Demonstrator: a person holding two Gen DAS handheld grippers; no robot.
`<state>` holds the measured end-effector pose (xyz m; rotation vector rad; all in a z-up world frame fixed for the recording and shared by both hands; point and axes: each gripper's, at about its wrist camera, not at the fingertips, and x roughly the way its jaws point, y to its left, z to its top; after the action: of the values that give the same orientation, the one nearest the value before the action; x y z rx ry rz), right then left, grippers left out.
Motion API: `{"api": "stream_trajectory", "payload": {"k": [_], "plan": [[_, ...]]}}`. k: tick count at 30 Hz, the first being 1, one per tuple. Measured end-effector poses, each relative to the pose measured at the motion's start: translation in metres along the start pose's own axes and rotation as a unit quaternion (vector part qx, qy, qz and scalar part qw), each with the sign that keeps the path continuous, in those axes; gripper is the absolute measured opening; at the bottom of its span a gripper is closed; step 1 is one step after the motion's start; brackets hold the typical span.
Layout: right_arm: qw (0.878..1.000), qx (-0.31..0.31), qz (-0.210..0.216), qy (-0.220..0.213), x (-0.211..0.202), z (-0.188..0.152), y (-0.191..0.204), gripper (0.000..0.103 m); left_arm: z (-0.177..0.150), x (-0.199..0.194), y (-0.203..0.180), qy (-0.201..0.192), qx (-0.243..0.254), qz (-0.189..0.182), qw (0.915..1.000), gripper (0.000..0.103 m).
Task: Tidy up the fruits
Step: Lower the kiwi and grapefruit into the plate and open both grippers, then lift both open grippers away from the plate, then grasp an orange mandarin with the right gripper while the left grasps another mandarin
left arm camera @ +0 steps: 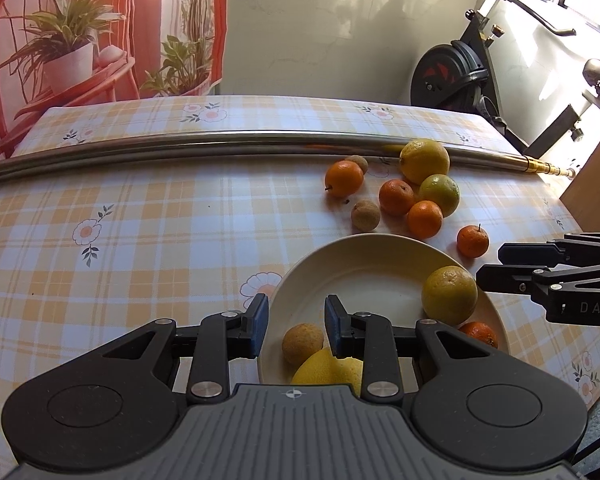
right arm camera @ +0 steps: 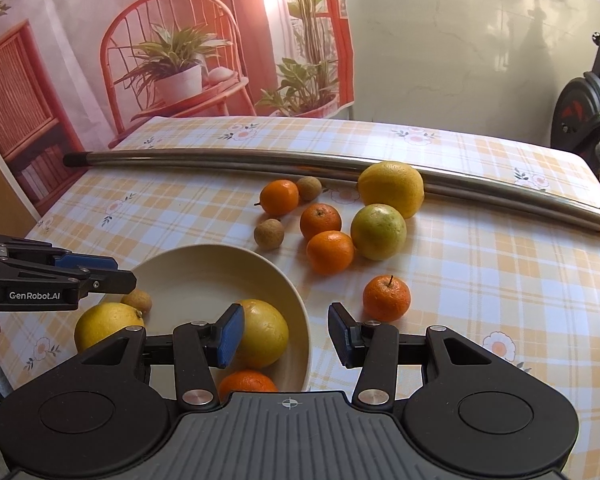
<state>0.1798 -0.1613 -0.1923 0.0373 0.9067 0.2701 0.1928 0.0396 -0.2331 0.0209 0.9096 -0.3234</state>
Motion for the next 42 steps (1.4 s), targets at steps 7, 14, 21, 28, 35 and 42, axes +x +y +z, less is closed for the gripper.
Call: {"api": "stream_trajectory", "payload": {"k": [7,14,21,28,35,42], "plan": [[1.0,0.013,-0.007,-0.008,-0.004,0.0,-0.009,0.043,0.003,-0.003,-0.002,-0.007,-0.006,-0.002,1.0,0.033],[0.999,0.027,-0.018,-0.013,-0.006,0.0,-0.021,0.043,0.007,-0.006,-0.004,-0.014,-0.012,-0.003,0.9998,0.033],[0.999,0.035,-0.028,-0.015,-0.005,0.0,-0.031,0.043,0.009,-0.005,-0.005,-0.015,-0.012,-0.006,0.9998,0.033],[0.999,0.03,-0.03,-0.016,0.0,0.002,-0.031,0.043,0.013,-0.005,-0.002,-0.017,-0.017,-0.006,0.9997,0.033],[0.999,0.02,-0.024,-0.02,0.01,0.011,-0.031,0.042,0.023,-0.006,0.007,-0.029,-0.034,-0.002,0.999,0.033],[0.999,0.03,-0.035,-0.016,0.022,0.014,-0.038,0.042,0.029,0.0,0.01,-0.029,-0.044,0.0,0.9986,0.033]]}}
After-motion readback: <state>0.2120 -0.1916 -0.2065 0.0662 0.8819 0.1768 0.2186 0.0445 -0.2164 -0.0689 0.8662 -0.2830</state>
